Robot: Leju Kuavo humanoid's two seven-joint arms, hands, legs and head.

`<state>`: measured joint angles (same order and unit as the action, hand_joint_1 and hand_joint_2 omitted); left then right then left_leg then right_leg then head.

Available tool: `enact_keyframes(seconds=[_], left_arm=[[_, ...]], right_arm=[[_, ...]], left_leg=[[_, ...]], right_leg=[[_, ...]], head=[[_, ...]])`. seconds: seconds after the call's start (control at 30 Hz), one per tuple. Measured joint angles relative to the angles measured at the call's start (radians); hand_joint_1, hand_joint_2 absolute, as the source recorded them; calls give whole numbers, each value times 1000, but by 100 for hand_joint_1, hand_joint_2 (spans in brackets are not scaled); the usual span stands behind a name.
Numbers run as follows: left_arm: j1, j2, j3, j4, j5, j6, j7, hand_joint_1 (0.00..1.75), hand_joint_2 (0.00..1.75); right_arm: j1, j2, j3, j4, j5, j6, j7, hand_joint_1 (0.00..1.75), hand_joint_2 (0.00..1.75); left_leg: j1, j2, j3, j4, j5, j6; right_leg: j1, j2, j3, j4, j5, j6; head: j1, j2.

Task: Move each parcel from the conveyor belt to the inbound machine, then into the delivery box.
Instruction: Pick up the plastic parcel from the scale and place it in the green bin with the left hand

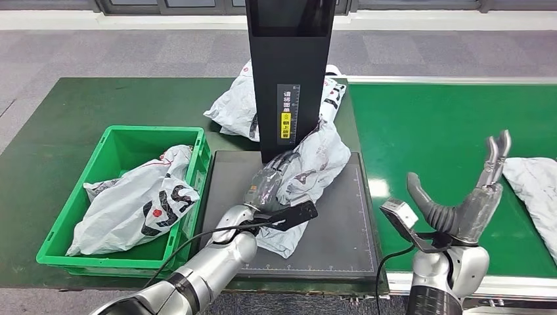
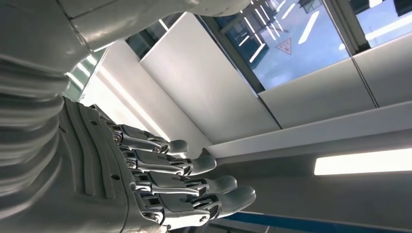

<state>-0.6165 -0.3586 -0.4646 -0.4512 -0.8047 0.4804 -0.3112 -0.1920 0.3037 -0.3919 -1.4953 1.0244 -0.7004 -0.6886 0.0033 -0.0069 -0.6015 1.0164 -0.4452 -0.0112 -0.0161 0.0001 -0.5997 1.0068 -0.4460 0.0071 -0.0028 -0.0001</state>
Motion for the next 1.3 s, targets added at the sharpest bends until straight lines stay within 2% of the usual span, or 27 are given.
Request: enact_keyframes(seconds=[0.47, 0.57, 0.63, 0.77, 0.87, 1.0, 1.1, 1.3], left_arm=[[-12, 0, -17, 40, -138, 52, 91, 175, 175], [-12, 0, -17, 36, -196, 123, 123, 175, 175], [0, 3, -7, -5, -302, 184, 172, 175, 175], [53, 5, 70, -175, -533, 217, 211, 175, 175], [124, 3, 160, -391, -630, 219, 197, 175, 175], [199, 6, 277, -719, -627, 222, 151, 175, 175], [231, 16, 356, -897, -583, 223, 114, 175, 175], [270, 27, 493, -1105, -503, 223, 79, 175, 175]], right_arm=[[-4, 2, -7, 16, 17, 0, 24, 0, 175], [-4, 2, -8, 16, 19, 0, 34, 0, 175], [-4, 2, -8, 16, 25, 0, 50, 0, 175], [-3, 2, -8, 15, 35, 0, 68, 0, 175], [0, 2, -20, 9, 38, 0, 79, 0, 175], [7, 2, -44, -6, 36, 0, 89, 0, 175], [11, 2, -58, -15, 35, 0, 93, 0, 175], [15, 2, -76, -30, 37, 0, 104, 0, 175]], left_leg=[[0, 0, 0, 0, 0, 0], [0, 0, 0, 0, 0, 0], [0, 0, 0, 0, 0, 0], [0, 0, 0, 0, 0, 0], [0, 2, 0, 0, 0, 0], [0, 3, -1, 0, -1, 0], [1, 3, 0, -1, -1, 0], [1, 2, 0, -1, 0, 0]], right_leg=[[0, 0, 0, 0, 0, 0], [0, 0, 0, 0, 0, 0], [0, 0, 0, 0, 0, 0], [0, 1, 0, 0, 0, 0], [0, 2, -1, 0, 0, 0], [1, 4, -2, 0, 0, 0], [1, 3, -2, 0, 0, 0], [1, 2, -1, 0, 0, 0]], head=[[0, 0], [0, 0], [0, 0], [0, 0], [0, 0], [0, 0], [0, 0], [0, 0]])
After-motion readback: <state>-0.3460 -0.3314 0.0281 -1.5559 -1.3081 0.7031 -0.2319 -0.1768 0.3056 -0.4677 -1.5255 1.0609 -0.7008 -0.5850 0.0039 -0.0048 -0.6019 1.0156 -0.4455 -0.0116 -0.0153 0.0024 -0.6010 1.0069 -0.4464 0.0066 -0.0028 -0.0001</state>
